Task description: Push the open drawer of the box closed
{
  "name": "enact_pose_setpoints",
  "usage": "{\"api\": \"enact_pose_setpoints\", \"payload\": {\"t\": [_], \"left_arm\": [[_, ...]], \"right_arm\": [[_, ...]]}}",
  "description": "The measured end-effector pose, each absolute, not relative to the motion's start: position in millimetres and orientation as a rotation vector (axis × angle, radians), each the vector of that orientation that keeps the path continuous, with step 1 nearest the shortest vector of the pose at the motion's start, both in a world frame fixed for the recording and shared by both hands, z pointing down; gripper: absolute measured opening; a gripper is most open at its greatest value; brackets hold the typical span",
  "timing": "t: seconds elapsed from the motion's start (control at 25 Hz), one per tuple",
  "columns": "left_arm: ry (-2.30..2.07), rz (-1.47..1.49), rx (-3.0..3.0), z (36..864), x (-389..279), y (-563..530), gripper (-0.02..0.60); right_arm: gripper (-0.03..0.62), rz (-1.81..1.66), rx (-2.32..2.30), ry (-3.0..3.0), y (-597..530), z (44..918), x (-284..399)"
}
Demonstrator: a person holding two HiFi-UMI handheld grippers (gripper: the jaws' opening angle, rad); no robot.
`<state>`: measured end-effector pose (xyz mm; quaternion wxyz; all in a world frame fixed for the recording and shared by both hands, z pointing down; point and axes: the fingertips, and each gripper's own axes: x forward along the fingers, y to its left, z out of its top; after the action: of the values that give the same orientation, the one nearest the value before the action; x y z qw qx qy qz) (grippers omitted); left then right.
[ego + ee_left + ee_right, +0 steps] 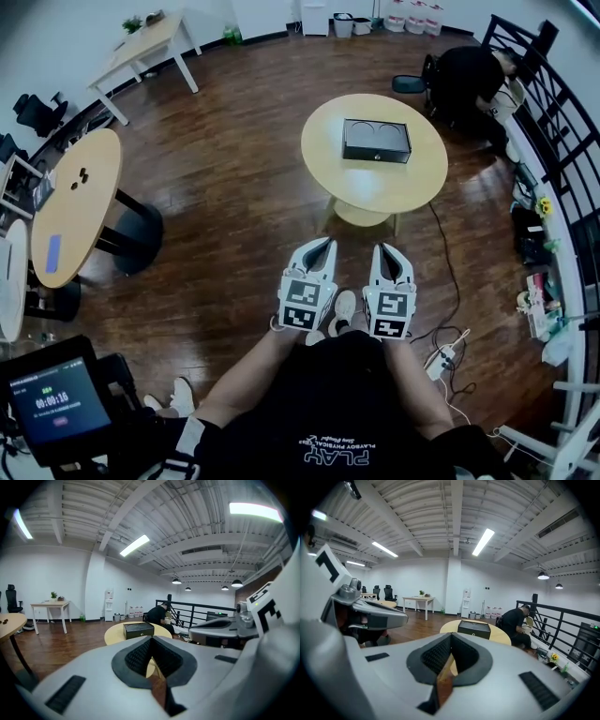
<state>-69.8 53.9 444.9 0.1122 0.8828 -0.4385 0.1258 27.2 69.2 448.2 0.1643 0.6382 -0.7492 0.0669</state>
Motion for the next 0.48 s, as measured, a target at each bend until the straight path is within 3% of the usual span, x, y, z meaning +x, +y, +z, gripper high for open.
{"api": "enact_pose_setpoints", "payload": {"t": [0.48], "left_arm": [[-1.305,0.365,2.6,451,-41,86,-0.003]], "right_arm": [[0.006,0.188,1.838,-2.18,114,452,66]]}}
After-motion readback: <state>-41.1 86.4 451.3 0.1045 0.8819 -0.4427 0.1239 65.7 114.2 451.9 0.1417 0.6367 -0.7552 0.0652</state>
